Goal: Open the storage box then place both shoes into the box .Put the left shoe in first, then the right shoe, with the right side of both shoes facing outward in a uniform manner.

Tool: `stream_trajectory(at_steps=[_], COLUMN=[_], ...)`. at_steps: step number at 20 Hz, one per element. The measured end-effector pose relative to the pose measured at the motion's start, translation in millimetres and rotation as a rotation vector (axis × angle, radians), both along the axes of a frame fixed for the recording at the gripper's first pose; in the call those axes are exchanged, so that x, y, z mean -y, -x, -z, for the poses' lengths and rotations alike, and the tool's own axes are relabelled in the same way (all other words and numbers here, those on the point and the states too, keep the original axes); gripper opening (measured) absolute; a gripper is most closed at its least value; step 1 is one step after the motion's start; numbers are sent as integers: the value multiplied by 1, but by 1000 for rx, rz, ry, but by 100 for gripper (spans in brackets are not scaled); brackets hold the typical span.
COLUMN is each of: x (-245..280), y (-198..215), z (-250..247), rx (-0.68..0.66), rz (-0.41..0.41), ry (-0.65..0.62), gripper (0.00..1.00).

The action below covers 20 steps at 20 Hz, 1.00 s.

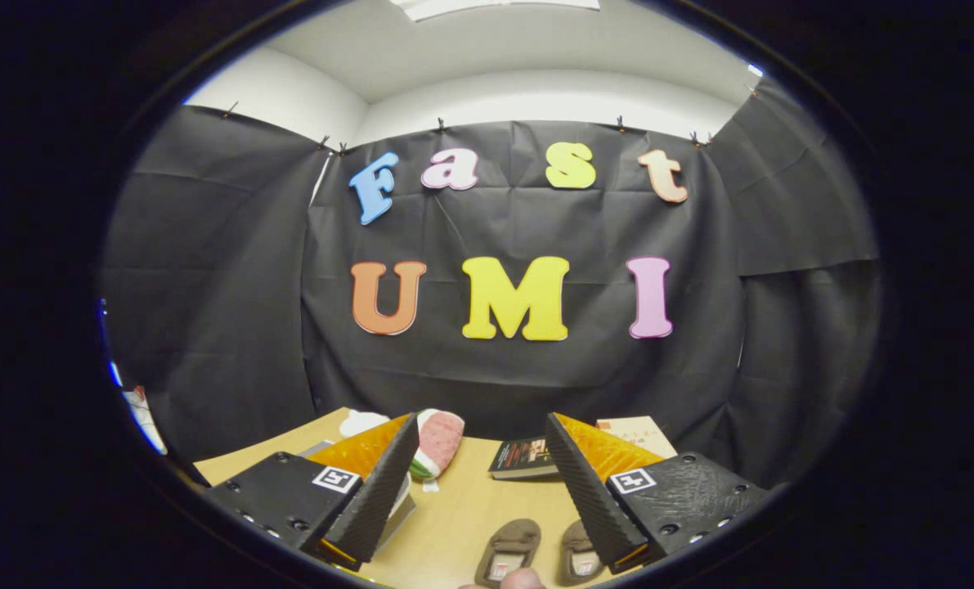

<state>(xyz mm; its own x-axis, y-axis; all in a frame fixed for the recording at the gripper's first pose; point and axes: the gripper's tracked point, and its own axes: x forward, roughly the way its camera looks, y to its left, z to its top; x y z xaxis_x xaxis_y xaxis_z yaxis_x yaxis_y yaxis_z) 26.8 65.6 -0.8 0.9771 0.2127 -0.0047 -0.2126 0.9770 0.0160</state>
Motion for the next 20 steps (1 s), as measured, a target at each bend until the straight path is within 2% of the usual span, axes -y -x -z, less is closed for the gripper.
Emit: stream_trajectory(at_steps=[4,11,14,17,20], x=[-6,-36,-64,-91,-108], y=[-7,-18,-18,-13,-10], z=[12,76,119,168,202], rx=[-34,-184,-311,-491,-630], rz=[-46,-171,-275,-378,-434], ry=[-10,-46,-93,-206,-301], gripper=[95,94,95,96,95])
